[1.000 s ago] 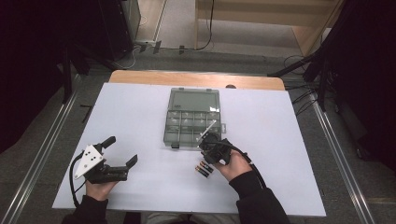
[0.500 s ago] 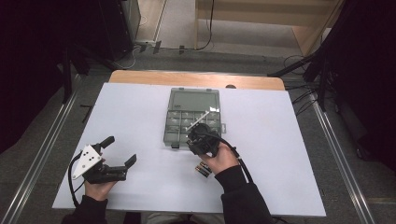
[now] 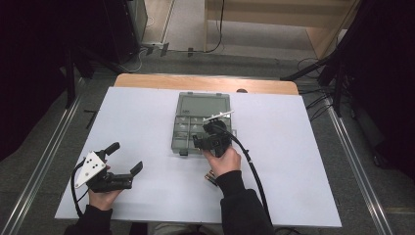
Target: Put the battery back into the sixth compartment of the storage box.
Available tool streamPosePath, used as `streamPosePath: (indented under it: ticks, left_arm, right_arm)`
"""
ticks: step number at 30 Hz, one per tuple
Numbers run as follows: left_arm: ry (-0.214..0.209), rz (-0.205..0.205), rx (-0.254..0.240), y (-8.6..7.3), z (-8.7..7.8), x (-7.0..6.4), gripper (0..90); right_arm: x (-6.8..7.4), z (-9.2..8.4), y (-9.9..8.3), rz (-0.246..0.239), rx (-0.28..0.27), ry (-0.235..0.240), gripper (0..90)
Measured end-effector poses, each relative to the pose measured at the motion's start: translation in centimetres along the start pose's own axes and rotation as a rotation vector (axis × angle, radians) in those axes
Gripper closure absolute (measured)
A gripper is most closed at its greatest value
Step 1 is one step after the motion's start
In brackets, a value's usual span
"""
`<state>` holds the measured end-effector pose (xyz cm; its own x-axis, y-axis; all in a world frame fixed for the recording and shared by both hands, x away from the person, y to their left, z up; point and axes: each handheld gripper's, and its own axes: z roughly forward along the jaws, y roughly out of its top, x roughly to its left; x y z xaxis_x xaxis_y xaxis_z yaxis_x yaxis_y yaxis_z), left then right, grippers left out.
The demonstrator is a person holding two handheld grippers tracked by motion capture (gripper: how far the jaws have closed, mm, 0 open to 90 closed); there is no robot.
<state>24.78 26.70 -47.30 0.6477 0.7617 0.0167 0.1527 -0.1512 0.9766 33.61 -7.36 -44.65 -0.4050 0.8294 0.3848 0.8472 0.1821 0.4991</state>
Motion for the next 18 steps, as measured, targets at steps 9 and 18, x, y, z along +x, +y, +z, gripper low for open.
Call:
streamPosePath:
  ticks: [9,18]
  left_arm:
    - [0.004,-0.003,0.000,0.00,0.02,0.02,0.0]
    - [0.004,-0.002,0.001,0.00,0.00,0.06,0.0]
  right_arm:
    - [-0.81,-0.11,0.33,0.199,-0.069,0.061,77.5]
    - [-0.82,0.62,0.37,0.250,-0.088,0.074,77.4]
